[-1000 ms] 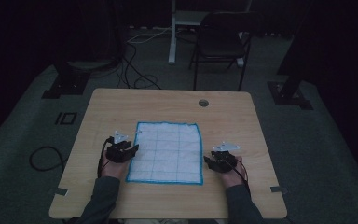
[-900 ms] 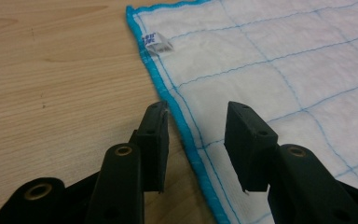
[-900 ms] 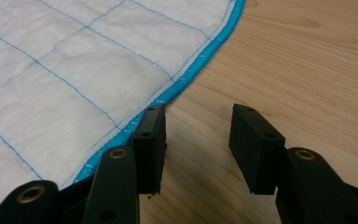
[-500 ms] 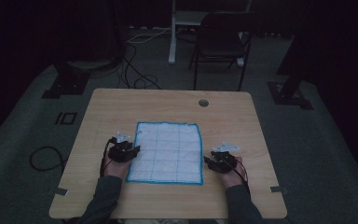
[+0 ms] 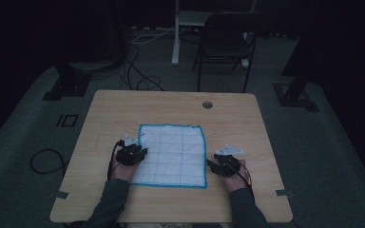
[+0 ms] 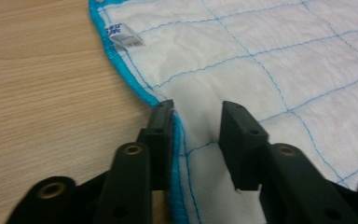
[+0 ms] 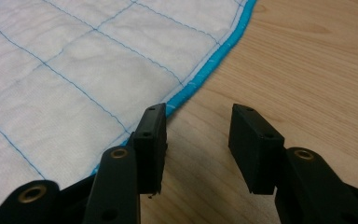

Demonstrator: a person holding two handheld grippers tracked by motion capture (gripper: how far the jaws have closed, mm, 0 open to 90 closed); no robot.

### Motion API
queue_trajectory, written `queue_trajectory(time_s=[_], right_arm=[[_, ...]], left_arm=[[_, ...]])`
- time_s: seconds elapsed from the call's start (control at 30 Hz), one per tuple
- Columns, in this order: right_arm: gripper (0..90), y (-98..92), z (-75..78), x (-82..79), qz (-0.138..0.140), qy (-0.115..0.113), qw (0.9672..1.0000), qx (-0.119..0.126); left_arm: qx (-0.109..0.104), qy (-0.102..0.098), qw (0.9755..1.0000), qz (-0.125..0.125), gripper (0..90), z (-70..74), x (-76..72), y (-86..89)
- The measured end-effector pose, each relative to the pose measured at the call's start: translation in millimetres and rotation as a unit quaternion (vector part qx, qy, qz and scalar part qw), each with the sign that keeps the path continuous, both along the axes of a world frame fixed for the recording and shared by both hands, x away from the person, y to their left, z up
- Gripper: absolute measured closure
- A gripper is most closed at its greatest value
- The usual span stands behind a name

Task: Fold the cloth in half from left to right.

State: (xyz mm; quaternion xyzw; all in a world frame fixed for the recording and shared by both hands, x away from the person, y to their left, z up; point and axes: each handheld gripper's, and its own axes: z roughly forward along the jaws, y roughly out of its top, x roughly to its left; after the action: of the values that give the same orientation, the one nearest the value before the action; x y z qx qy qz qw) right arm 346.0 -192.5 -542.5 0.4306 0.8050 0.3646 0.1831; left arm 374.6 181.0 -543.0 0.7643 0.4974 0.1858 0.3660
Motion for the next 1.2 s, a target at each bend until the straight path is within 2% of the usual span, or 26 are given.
queue_trajectory(time_s=[0.13, 0.27, 0.53, 0.7, 0.87, 1.0, 1.2], right_arm=[[57.2, 1.2, 0.4, 0.2, 0.001, -0.003, 1.0, 0.001], [60.2, 4.7, 0.9, 1.5, -0.005, -0.009, 0.9999, 0.001], [65.6, 18.5, -1.0, 6.4, 0.006, -0.018, 0.9998, -0.004], [66.0, 21.8, -2.9, 6.8, 0.008, -0.015, 0.9998, -0.007], [67.8, 25.5, -3.2, 3.2, 0.023, -0.008, 0.9997, 0.0], [68.0, 31.2, -3.2, -1.8, 0.035, -0.011, 0.9993, -0.003], [66.9, 30.0, -3.7, -1.1, 0.034, -0.009, 0.9994, 0.002]], left_arm=[[0.005, -0.001, 1.0, -0.007, 78.5, 0.0, -2.4, -3.7], [0.006, 0.0, 0.9999, -0.01, 82.6, 0.2, -2.9, -3.4], [0.003, 0.0, 0.9999, -0.013, 83.8, -0.2, -7.5, 2.9], [-0.004, 0.0, 1.0, -0.006, 84.0, -0.8, -13.3, 11.1], [0.0, 0.0, 1.0, 0.003, 84.1, -0.4, -17.0, 17.9], [-0.008, 0.009, 0.9999, 0.01, 84.4, 0.4, -18.6, 22.9], [-0.018, 0.017, 0.9996, 0.011, 84.8, 2.2, -16.9, 22.7]])
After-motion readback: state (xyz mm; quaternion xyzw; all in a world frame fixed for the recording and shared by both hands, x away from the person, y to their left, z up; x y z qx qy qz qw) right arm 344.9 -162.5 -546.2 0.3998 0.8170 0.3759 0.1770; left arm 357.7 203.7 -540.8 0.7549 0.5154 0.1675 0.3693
